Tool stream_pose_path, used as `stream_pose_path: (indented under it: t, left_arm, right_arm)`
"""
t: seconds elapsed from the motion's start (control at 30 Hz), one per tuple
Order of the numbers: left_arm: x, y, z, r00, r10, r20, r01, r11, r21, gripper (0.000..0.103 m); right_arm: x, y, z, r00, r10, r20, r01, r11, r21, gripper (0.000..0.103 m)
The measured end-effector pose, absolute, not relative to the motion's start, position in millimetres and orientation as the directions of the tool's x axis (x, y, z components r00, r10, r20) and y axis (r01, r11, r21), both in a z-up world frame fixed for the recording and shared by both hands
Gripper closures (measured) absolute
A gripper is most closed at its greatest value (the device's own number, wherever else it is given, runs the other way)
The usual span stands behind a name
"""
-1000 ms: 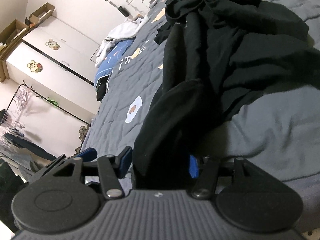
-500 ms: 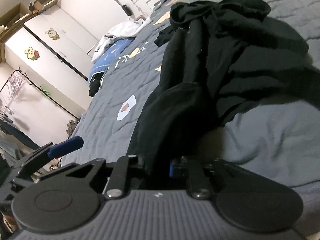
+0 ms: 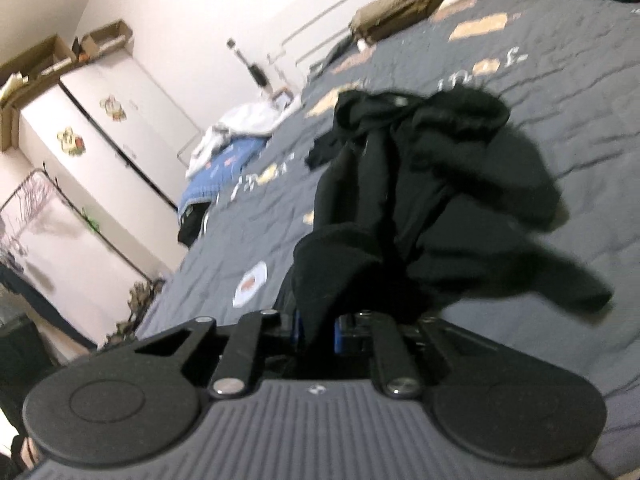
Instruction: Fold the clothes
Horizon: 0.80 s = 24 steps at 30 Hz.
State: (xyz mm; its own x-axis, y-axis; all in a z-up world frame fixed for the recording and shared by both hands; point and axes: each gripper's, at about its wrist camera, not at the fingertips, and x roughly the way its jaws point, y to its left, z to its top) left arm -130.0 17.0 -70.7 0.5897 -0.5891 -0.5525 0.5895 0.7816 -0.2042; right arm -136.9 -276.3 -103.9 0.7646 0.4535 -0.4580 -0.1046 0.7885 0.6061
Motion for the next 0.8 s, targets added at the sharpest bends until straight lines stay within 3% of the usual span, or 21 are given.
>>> stream_pose_path:
  t: [0.2,0.43,0.57,0.8]
  left_arm:
    - [-128,5,-70,0.553,-0.63,-0.545,0.613,0.751,-0.245,0.033]
    - [-127,-8,-66,0.5,-0.718,-0.484,0.652,0.68,-0.335,0.027]
    - [-124,-21,-68,0.487,-0.725,-0.487,0.66,0.67,-0.338,0.027]
    - [-114,-37,-70,0.484,-0.724,-0.491,0.655,0.672,-0.346,0.027]
  right_arm:
    - [-131,-317,-83,0.786,0.438,-0.436,-0.111,0.794,0.597,0.09]
    - [-101,-373,-63,0.792,0.375,-0.483,-0.109,0.864,0.492,0.09]
    - [-85,-393,-81,0.758,0.395,-0.518,-0.092,0.852,0.515,0.084]
    - [-122,-369,-90,0.73,0.421,-0.539,-0.153,0.868,0.472,0.047]
